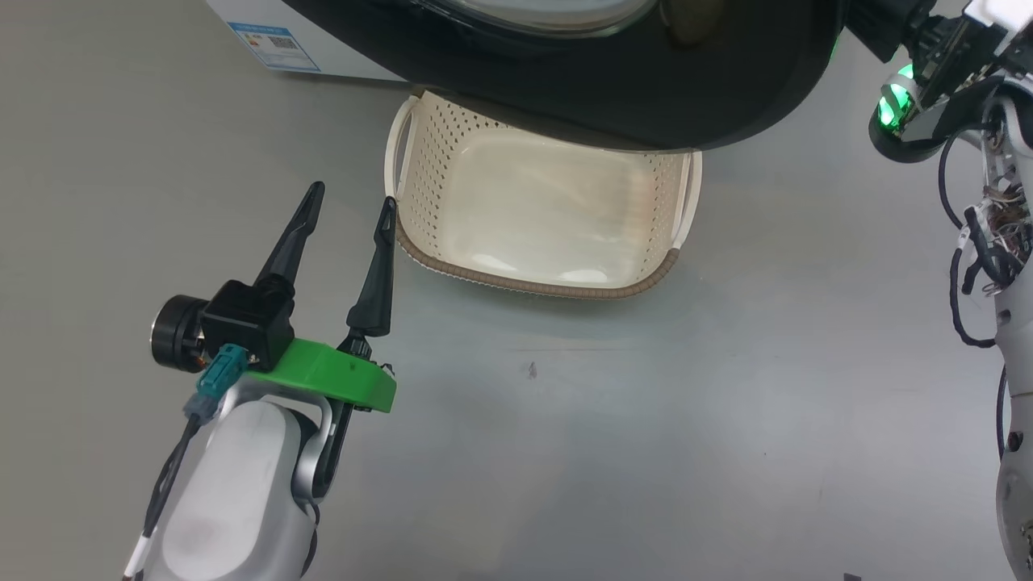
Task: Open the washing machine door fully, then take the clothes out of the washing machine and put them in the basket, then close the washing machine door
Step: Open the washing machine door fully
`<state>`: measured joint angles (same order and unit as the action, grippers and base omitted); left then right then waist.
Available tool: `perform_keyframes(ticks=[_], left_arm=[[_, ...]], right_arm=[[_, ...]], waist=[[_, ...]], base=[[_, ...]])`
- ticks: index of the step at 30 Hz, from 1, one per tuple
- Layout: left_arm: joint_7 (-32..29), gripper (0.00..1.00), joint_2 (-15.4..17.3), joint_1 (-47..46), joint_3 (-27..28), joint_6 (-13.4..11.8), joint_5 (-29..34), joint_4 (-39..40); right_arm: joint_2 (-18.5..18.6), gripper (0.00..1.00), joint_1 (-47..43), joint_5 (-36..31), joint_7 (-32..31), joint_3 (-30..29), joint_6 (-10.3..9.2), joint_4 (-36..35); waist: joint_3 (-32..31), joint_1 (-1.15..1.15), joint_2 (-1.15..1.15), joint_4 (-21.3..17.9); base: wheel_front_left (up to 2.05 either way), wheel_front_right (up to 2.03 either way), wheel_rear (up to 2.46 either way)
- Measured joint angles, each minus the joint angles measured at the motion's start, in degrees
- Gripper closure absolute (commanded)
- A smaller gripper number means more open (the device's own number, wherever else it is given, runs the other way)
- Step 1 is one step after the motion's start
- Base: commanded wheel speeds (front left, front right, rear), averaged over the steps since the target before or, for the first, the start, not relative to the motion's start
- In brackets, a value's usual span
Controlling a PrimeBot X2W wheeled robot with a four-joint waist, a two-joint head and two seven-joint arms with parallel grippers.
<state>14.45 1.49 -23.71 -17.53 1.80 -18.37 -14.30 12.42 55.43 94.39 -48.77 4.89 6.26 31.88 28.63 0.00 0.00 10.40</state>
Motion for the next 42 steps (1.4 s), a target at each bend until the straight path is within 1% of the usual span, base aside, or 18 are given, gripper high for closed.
perform_keyframes(ticks=[3, 7, 18, 23, 34, 42], left_arm=[[0.0, 0.0, 0.01, 0.7, 0.11, -0.01, 0.0, -0.25], [-0.01, 0.0, 0.01, 1.97, 0.73, -0.01, 0.0, -0.51], [-0.01, 0.0, 0.03, 4.61, 1.0, -0.01, -0.27, -1.29], [-0.01, 0.0, 0.05, 5.59, 1.01, -0.01, -0.27, -1.56], [-0.01, 0.0, 0.09, 7.92, 0.89, 0.0, -0.26, -2.07], [-0.01, 0.0, 0.1, 9.0, 0.74, 0.03, -0.26, -2.13]], right_arm=[[-0.32, 1.0, -1.74, -0.11, -0.34, 0.54, 0.23, -0.11], [-1.9, 1.0, -4.04, 0.12, -0.68, 0.86, 0.24, -0.19], [-4.83, 1.0, -10.35, 0.88, -1.47, 2.03, 0.41, -1.81], [-5.43, 1.0, -12.62, 0.87, -1.85, 2.76, 0.41, -2.85], [-6.99, 1.0, -18.97, 0.7, -1.75, 4.36, 0.41, -6.23], [-7.84, 1.0, -23.0, 0.7, 0.26, 5.0, 0.41, -7.73]], waist=[[-1.2, 0.0, 0.0, -0.18], [-2.84, 0.0, 0.0, -0.45], [-7.32, 0.0, 0.0, -1.08], [-8.88, 0.0, 0.0, -1.04], [-12.76, 0.0, 0.0, 0.2], [-14.97, 0.0, 0.0, 1.67]], base=[[0.0, 0.0, 0.0], [0.0, 0.0, 0.0], [0.0, 0.0, 0.0], [0.0, 0.0, 0.0], [0.0, 0.0, 0.0], [0.0, 0.0, 0.0]])
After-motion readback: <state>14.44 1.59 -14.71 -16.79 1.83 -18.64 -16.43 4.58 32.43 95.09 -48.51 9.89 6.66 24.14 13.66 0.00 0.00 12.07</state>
